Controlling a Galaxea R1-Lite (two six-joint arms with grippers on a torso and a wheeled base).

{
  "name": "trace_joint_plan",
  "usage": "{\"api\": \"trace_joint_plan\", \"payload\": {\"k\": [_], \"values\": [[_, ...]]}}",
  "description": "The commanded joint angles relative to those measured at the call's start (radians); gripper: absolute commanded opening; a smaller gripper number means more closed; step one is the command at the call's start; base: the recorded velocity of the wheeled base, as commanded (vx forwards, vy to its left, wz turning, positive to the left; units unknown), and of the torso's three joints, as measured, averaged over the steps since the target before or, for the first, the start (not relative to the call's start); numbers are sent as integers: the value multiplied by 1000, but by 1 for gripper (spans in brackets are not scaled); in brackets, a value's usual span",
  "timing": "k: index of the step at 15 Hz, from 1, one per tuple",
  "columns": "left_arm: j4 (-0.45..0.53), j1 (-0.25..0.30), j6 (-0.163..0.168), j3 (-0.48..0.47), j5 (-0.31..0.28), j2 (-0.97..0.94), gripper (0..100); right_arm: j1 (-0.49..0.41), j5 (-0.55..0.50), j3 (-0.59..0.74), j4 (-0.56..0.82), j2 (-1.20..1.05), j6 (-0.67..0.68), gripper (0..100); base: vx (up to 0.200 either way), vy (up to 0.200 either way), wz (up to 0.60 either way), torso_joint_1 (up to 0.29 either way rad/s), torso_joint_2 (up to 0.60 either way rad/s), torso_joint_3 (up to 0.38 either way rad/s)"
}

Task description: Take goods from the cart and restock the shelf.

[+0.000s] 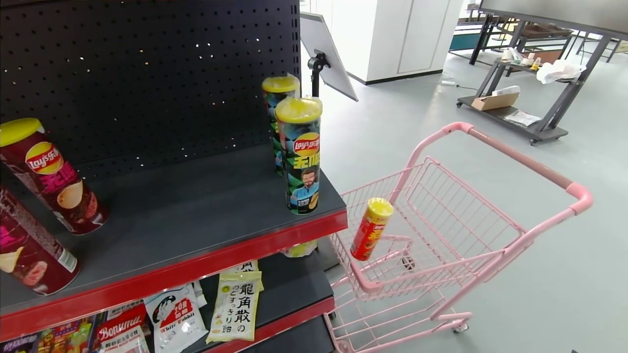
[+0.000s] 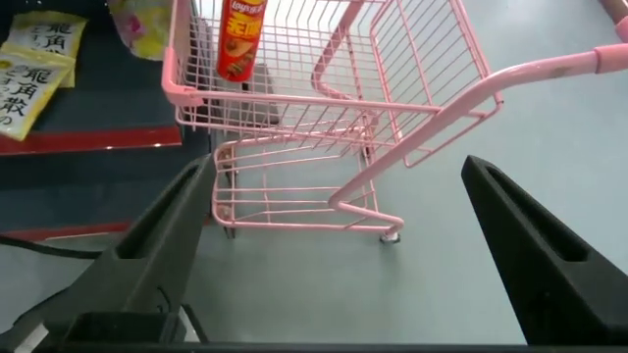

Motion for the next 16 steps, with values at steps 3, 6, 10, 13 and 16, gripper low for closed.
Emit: {"api": "trace_joint_plan", "payload": {"k": [3, 6, 10, 13, 16], "values": [[0, 0, 7, 0, 0, 1, 100, 1, 0, 20, 0, -23, -1, 100, 0, 0, 0, -150, 349, 199], [0, 0, 10, 0, 0, 1, 100, 1, 0, 34, 0, -37, -1, 100, 0, 0, 0, -157, 372, 224], [0, 0, 16, 0, 0, 1, 100, -1, 0, 56, 0, -53, 1, 100, 0, 0, 0, -163, 416, 251], [0, 0, 16, 0, -2, 1, 100, -1, -2, 73, 0, -63, 1, 100, 0, 0, 0, -201, 535, 331], [0, 0, 33, 0, -2, 1, 100, 7, 3, -35, -11, 26, 16, 100, 0, 0, 0, -105, 290, 183]]}}
